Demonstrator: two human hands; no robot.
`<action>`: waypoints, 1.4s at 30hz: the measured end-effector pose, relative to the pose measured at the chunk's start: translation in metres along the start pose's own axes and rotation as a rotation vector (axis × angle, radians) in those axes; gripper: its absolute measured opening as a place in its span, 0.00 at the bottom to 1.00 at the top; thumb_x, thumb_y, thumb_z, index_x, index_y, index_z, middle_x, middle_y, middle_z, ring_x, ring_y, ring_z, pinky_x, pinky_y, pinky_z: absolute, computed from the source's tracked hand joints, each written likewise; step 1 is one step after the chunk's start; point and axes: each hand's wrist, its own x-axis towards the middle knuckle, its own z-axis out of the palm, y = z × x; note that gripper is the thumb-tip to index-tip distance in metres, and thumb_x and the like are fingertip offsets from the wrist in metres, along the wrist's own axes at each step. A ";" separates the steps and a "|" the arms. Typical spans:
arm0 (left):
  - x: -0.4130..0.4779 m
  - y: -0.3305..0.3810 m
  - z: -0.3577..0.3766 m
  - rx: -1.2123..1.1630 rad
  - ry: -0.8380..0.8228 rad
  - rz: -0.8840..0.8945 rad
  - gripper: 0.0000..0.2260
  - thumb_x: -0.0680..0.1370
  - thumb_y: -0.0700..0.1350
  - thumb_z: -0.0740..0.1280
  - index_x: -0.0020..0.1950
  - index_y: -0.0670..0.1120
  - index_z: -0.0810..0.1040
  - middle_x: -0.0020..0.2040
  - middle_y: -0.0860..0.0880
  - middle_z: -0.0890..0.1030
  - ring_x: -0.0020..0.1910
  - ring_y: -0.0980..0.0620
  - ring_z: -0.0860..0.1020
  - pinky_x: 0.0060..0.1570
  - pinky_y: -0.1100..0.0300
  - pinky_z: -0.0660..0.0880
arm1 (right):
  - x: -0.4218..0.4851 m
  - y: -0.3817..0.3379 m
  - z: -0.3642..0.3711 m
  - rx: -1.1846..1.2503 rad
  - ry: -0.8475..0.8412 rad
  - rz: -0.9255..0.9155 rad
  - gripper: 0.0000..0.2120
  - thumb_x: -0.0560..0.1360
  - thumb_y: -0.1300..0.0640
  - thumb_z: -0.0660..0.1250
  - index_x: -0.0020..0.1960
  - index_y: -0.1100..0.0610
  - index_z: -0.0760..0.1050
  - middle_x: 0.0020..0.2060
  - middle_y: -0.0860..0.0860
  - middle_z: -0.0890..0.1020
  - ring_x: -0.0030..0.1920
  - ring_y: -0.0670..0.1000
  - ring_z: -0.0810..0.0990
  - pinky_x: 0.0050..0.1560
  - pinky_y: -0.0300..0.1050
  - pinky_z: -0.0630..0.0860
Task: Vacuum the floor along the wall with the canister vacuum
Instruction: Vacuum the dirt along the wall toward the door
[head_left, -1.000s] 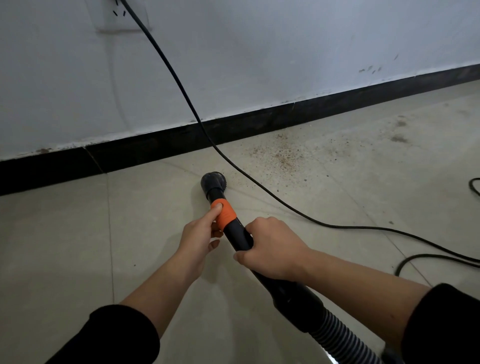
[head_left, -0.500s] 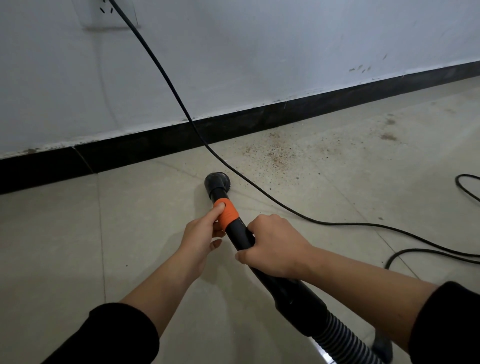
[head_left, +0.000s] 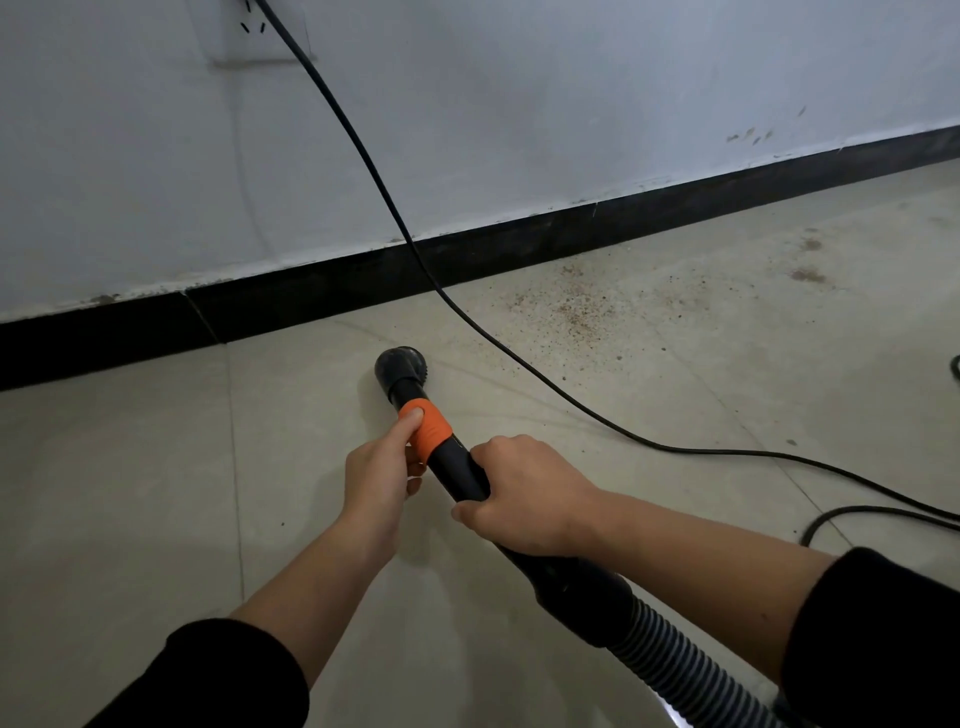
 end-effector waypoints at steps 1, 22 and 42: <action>0.001 0.001 -0.003 -0.005 0.008 0.004 0.11 0.77 0.53 0.68 0.44 0.45 0.78 0.47 0.43 0.82 0.44 0.48 0.78 0.47 0.54 0.74 | 0.003 -0.002 0.001 0.001 -0.004 -0.008 0.09 0.71 0.52 0.68 0.41 0.56 0.71 0.33 0.51 0.75 0.33 0.53 0.76 0.30 0.42 0.69; 0.044 0.019 -0.017 -0.151 -0.003 -0.019 0.07 0.77 0.53 0.69 0.48 0.51 0.77 0.55 0.46 0.82 0.54 0.52 0.79 0.48 0.57 0.71 | 0.062 -0.021 0.002 0.061 0.008 -0.048 0.08 0.77 0.54 0.65 0.47 0.56 0.68 0.36 0.51 0.73 0.35 0.52 0.73 0.30 0.42 0.66; 0.043 0.015 0.002 -0.167 -0.039 -0.015 0.09 0.77 0.54 0.68 0.52 0.51 0.79 0.55 0.48 0.82 0.52 0.55 0.79 0.46 0.60 0.71 | 0.059 -0.007 0.010 0.079 0.115 0.001 0.10 0.76 0.50 0.66 0.48 0.57 0.72 0.35 0.50 0.74 0.36 0.53 0.77 0.36 0.45 0.73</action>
